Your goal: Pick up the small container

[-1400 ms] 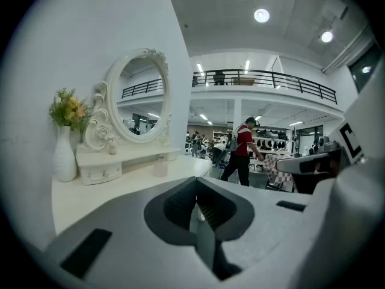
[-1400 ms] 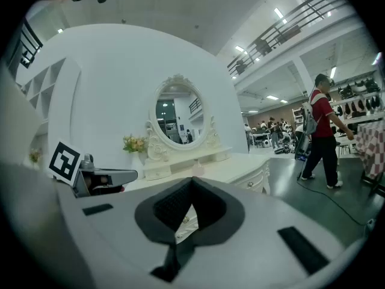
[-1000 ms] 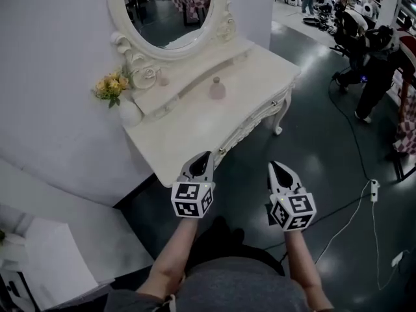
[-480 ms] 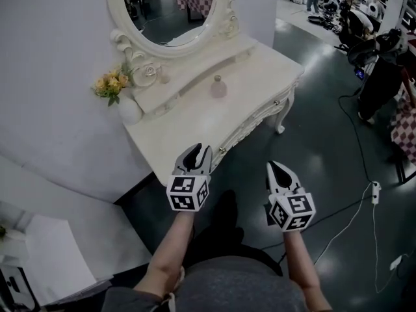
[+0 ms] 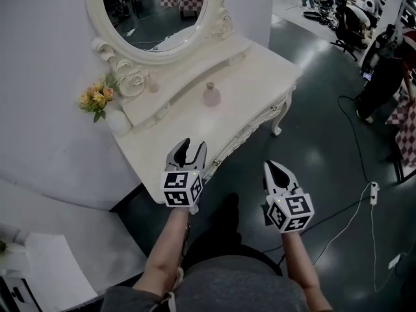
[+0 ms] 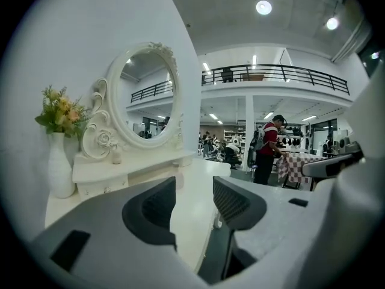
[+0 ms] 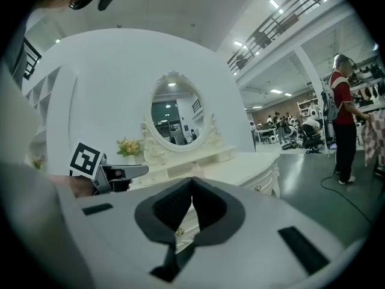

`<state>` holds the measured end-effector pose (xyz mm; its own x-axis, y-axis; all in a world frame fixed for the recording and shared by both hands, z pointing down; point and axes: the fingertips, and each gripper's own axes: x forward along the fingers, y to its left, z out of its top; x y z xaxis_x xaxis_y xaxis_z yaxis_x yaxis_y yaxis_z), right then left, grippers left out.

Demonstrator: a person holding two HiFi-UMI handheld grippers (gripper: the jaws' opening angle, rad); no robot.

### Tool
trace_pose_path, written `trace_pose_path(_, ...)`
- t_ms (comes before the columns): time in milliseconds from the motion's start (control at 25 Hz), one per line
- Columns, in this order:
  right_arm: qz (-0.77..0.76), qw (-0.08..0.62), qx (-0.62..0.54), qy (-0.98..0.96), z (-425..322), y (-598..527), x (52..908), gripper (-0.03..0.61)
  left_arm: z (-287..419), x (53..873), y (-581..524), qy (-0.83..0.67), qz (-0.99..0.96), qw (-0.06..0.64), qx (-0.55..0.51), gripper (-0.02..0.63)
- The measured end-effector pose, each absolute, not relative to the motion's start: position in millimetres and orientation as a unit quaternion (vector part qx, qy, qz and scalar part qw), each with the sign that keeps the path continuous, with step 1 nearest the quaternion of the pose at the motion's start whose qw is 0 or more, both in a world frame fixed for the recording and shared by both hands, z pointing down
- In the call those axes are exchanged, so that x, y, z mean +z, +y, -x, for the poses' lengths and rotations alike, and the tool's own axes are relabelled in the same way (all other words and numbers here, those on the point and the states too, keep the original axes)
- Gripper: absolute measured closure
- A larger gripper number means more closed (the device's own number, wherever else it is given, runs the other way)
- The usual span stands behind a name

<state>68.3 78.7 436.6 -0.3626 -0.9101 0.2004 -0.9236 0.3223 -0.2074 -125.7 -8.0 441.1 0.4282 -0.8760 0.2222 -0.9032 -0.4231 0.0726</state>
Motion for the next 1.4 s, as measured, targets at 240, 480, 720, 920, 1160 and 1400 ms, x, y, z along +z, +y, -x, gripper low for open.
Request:
trace_pose_path(240, -0.562, 0.028, 0.152, -0.812, -75, 24, 442, 0.574, 119, 447, -64, -0.532, -0.838, 0.092, 0.080, 0.396)
trace_pose_path(480, -0.560, 0.036, 0.161, -0.812, -77, -31, 448, 0.574, 114, 456, -120, -0.534, -0.835, 0.099, 0.086, 0.380)
trace_pose_path(720, -0.561, 0.041, 0.170, -0.809, -76, -73, 452, 0.574, 109, 467, -166, -0.531, -0.835, 0.108, 0.099, 0.374)
trace_pose_path(920, -0.561, 0.043, 0.172, -0.808, -75, -103, 453, 0.574, 106, 475, -196, -0.527, -0.836, 0.113, 0.105, 0.373)
trace_pose_path(1160, -0.565, 0.045, 0.174, -0.806, -74, -126, 454, 0.574, 99, 483, -222, -0.518, -0.840, 0.115, 0.114, 0.373)
trace_pose_path(1400, -0.566, 0.049, 0.175, -0.804, -72, -135, 455, 0.574, 94, 490, -237, -0.513, -0.842, 0.117, 0.123, 0.373)
